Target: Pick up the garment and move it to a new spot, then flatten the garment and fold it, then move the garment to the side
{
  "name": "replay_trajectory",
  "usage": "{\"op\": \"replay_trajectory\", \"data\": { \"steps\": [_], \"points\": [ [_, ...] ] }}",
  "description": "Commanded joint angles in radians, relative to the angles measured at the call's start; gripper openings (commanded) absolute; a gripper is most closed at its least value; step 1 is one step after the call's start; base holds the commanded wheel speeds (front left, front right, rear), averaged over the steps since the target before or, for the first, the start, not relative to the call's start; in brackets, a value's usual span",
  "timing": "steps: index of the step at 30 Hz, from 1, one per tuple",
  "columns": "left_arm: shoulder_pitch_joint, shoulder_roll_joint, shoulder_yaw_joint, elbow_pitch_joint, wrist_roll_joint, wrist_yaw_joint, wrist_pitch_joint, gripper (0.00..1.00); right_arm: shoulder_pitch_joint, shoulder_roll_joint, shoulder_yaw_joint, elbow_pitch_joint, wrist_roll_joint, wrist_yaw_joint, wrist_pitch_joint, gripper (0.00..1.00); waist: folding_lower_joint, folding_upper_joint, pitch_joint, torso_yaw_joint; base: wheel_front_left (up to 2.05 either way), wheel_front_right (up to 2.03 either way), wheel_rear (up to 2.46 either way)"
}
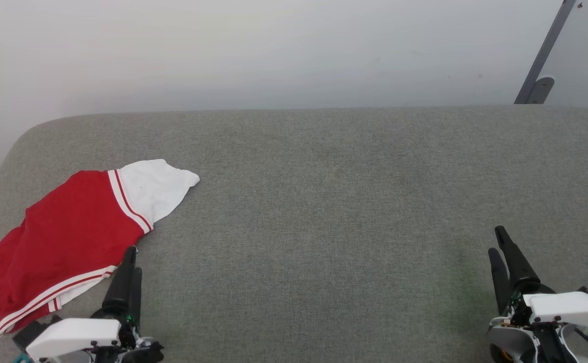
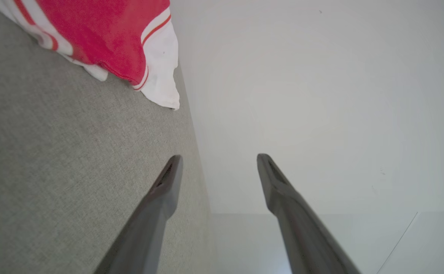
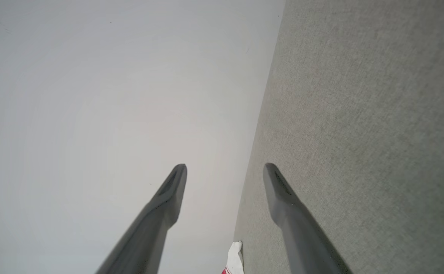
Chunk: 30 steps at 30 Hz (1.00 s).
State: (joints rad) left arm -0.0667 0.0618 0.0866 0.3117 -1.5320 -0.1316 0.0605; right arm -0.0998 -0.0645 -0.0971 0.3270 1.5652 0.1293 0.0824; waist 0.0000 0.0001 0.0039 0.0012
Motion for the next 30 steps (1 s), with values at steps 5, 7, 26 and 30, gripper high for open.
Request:
{"op": "replay_trajectory", "data": {
  "steps": [5, 7, 26, 30],
  "points": [
    [-0.047, 0.027, -0.022, -0.011, 0.099, 0.006, -0.028, 1.0, -0.051, -0.031, 0.027, -0.009, -0.062, 0.001, -0.034, 1.0, 0.0, -0.0001, 0.0, 0.001, 0.0, 0.0, 0.0],
    [-0.05, 0.032, -0.023, -0.014, 0.143, 0.011, -0.037, 1.0, -0.059, -0.041, 0.038, -0.005, -0.085, 0.001, -0.045, 1.0, 0.0, -0.0001, 0.0, 0.001, 0.0, 0.0, 0.0],
    [-0.051, 0.059, -0.052, -0.053, 0.596, 0.041, -0.116, 1.0, -0.137, -0.136, 0.141, 0.053, -0.472, 0.001, -0.137, 1.0, 0.0, -0.0001, 0.001, 0.007, 0.0, 0.0, 0.0],
    [-0.051, 0.063, -0.057, -0.058, 0.648, 0.041, -0.126, 1.0, -0.145, -0.143, 0.144, 0.056, -0.539, 0.001, -0.148, 1.0, 0.0, -0.0001, 0.001, 0.007, 0.0, 0.0, 0.0]
  ]
}}
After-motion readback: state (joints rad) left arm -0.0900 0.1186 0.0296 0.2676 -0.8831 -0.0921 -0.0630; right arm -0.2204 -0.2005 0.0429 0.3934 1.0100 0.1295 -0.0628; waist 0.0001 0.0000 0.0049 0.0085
